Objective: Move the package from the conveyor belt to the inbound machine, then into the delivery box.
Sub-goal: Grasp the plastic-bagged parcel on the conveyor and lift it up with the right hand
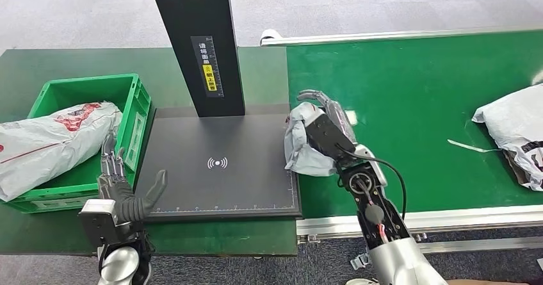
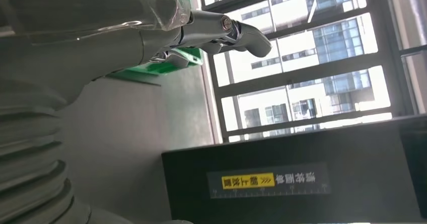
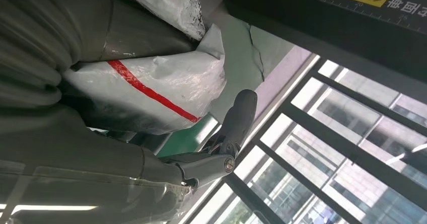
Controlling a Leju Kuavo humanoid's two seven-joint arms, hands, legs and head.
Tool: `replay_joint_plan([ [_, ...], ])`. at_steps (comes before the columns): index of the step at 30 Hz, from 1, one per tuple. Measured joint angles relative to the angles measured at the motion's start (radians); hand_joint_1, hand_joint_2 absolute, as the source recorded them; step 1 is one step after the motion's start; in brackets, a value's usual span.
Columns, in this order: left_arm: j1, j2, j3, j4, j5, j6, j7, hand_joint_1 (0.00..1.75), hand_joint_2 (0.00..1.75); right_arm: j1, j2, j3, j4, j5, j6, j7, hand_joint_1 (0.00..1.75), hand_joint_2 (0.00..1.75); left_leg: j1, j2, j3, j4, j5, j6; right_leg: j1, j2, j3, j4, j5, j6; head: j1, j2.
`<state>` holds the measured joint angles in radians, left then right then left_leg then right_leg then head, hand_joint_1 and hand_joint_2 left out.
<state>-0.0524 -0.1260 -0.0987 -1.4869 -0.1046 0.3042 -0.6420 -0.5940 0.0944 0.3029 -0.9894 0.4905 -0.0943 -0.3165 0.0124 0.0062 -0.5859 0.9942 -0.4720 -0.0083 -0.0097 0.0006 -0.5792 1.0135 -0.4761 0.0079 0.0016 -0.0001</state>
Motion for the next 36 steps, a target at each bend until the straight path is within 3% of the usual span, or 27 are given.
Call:
replay_joint_plan([
  [5, -0.005, 0.000, 0.011, 0.001, 0.000, 0.003, 0.000, 0.00, 1.75, -0.078, 0.038, 0.017, 0.128, 0.000, -0.003, 0.006, 1.75, 1.75, 0.000, -0.001, 0.000, 0.000, 0.000, 0.000, 0.000, 0.000, 0.000, 0.000, 0.000, 0.000, 0.000, 0.000],
  [16, -0.006, 0.000, 0.035, 0.001, -0.001, 0.011, 0.000, 0.00, 1.75, -0.141, 0.085, 0.027, 0.271, 0.004, 0.009, 0.007, 1.75, 1.75, 0.000, -0.001, 0.000, 0.000, 0.000, 0.000, 0.000, 0.000, 0.000, 0.000, 0.000, 0.000, 0.000, 0.000],
  [36, -0.037, -0.026, 0.047, 0.013, -0.020, -0.007, 0.000, 0.00, 1.75, -0.229, 0.168, 0.061, 0.373, 0.002, 0.043, 0.004, 1.75, 1.75, 0.000, 0.000, 0.000, 0.000, 0.000, 0.000, 0.000, 0.000, 0.000, 0.000, 0.000, 0.000, 0.000, 0.000],
])
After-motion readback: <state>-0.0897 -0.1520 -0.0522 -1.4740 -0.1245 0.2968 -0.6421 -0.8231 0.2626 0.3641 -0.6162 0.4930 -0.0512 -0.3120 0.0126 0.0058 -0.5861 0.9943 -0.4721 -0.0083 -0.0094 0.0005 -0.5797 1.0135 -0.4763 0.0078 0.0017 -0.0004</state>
